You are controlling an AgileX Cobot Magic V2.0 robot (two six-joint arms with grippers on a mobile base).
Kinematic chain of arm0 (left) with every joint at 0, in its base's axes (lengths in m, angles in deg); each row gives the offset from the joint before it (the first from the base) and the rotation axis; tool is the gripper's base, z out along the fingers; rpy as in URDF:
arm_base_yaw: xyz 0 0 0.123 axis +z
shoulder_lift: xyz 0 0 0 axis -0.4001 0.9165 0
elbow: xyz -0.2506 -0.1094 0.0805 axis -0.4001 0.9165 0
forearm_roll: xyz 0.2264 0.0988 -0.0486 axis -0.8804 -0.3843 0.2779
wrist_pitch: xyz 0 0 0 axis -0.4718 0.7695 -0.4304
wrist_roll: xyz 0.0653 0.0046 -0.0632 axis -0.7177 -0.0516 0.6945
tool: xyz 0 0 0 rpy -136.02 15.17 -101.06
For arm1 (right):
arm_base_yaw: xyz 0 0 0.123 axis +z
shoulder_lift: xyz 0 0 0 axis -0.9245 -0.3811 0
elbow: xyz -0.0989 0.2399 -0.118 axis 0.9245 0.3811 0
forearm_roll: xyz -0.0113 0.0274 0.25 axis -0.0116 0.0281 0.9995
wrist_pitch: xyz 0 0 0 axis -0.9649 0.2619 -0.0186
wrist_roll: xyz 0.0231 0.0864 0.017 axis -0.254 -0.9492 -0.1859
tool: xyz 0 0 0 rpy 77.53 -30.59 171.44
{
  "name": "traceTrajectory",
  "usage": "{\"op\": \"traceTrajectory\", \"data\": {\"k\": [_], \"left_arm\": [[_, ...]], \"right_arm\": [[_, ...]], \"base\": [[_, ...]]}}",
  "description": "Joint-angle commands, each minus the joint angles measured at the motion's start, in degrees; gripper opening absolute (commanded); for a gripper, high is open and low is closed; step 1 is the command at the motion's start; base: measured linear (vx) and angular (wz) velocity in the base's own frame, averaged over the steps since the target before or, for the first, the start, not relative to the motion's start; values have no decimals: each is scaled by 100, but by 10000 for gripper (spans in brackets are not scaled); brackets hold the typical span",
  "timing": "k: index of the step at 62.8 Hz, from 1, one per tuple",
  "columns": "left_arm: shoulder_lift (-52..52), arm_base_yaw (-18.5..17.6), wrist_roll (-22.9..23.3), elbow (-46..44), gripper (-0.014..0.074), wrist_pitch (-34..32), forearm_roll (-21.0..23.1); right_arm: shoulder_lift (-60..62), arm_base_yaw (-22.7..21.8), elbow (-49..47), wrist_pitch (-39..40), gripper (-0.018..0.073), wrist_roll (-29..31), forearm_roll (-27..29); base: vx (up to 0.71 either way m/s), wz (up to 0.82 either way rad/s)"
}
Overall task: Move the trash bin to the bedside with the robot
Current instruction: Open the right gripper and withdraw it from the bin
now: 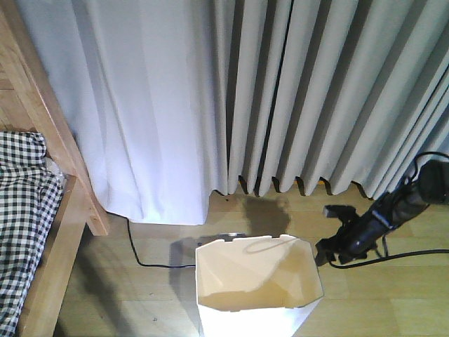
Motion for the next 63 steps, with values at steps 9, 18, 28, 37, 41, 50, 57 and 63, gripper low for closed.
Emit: {"op": "traceTrajectory", "data": {"k": [9, 18, 28, 37, 41, 50, 57, 63], "left_arm": [[-55, -18, 53, 158, -6, -410, 47], [-55, -18, 53, 158, -6, -410, 47], [-55, -18, 53, 158, -6, -410, 47], [-55, -18, 53, 158, -6, -410, 47], [-55, -18, 53, 158, -6, -410, 47], [-55, -18, 53, 158, -6, -410, 47], [-55, -18, 53, 158, -6, -410, 47], [-55, -18, 53, 158, -6, -410, 47]], "right_arm": [[1264, -29, -14, -883, 509, -1156, -1457], [2136, -29, -14, -1189, 494, -2122, -2405], [3148, -29, -14, -1773, 488, -2985, -3405], [4023, -22, -14, -2352, 488, -3654, -4014], [4384, 5, -14, -2526, 488, -3844, -4136], [5276, 183, 72, -2756, 488, -3899, -4170], [5971, 371, 448, -2614, 488, -4024, -4175], [6632, 478, 911, -2293, 488, -4270, -4210]], "base": [[0, 0], [0, 0], [0, 0], [0, 0], [0, 0], [0, 0], [0, 0], [0, 0]]}}
